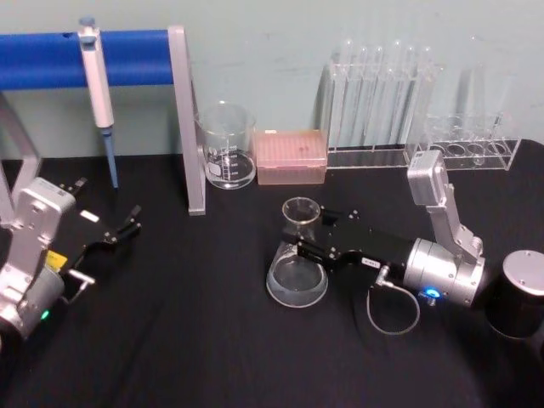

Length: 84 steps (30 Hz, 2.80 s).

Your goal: Grasp the erlenmeyer flask with one hand, shake it three times, then place it back.

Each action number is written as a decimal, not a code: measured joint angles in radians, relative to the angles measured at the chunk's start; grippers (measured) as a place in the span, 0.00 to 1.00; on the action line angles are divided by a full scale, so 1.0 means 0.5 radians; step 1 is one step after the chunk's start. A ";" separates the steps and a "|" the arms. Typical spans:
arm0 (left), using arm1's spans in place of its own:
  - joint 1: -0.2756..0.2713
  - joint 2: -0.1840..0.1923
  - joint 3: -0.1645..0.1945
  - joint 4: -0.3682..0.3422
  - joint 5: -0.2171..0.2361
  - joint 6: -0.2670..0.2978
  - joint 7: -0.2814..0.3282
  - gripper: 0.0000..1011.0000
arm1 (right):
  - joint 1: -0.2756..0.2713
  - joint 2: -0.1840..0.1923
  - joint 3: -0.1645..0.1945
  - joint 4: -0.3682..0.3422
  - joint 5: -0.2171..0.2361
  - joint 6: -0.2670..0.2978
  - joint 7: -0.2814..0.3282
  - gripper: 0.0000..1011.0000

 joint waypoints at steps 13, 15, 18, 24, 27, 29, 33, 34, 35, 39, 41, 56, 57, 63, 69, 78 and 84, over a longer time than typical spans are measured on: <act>0.000 0.000 0.000 0.000 0.000 0.000 0.000 0.99 | 0.000 0.000 0.001 -0.001 0.001 0.001 0.000 0.44; 0.000 0.000 0.000 0.000 0.000 0.000 0.000 0.99 | -0.001 0.000 0.001 -0.001 0.001 0.001 0.000 0.44; 0.000 0.000 0.000 0.000 0.000 0.000 0.000 0.99 | -0.001 0.000 0.001 -0.001 0.001 0.001 0.000 0.44; 0.000 0.000 0.000 0.000 0.000 0.000 0.000 0.99 | -0.001 0.000 0.001 -0.001 0.001 0.000 0.000 0.44; 0.000 0.000 0.000 0.000 0.000 0.000 0.000 0.99 | 0.000 0.000 0.001 -0.001 0.001 0.000 0.001 0.44; 0.000 0.000 0.000 0.000 0.000 0.000 0.000 0.99 | -0.001 0.000 0.001 -0.001 0.001 -0.001 0.001 0.44; 0.000 0.000 0.000 0.000 0.000 0.000 0.000 0.99 | 0.000 0.000 0.001 -0.001 0.001 -0.001 0.001 0.44; 0.000 0.000 0.000 0.000 0.000 0.000 0.000 0.99 | -0.001 0.000 0.001 -0.001 0.001 -0.001 0.001 0.44; 0.000 0.000 0.000 0.000 0.000 0.000 0.000 0.99 | 0.000 0.000 0.001 -0.001 0.001 -0.002 0.001 0.44; 0.000 0.000 0.000 0.000 0.000 0.000 0.000 0.99 | -0.001 0.000 0.001 -0.001 0.001 -0.003 0.002 0.53; 0.000 0.000 0.000 0.000 0.000 0.000 0.000 0.99 | 0.000 0.000 0.001 -0.001 0.001 -0.003 0.001 0.59; 0.000 0.000 0.000 0.000 0.000 0.000 0.000 0.99 | 0.000 0.000 0.001 -0.001 0.001 -0.004 0.001 0.99; 0.000 0.000 0.000 0.000 0.000 0.000 0.000 0.99 | 0.000 0.000 0.001 -0.001 0.001 -0.004 0.001 0.99; 0.000 0.000 0.000 0.000 0.000 0.000 0.000 0.99 | 0.000 0.000 0.001 -0.001 0.001 -0.003 0.000 0.99; 0.000 0.000 0.000 0.000 0.000 0.000 0.000 0.99 | 0.000 0.000 0.001 -0.001 0.001 -0.002 0.001 0.99; 0.000 0.000 0.000 0.000 0.000 0.000 0.000 0.99 | -0.001 0.016 -0.004 -0.010 -0.008 0.047 -0.022 0.99; 0.000 0.000 0.000 0.000 0.000 0.000 0.000 0.99 | -0.008 0.046 -0.008 -0.031 -0.009 0.114 -0.029 0.99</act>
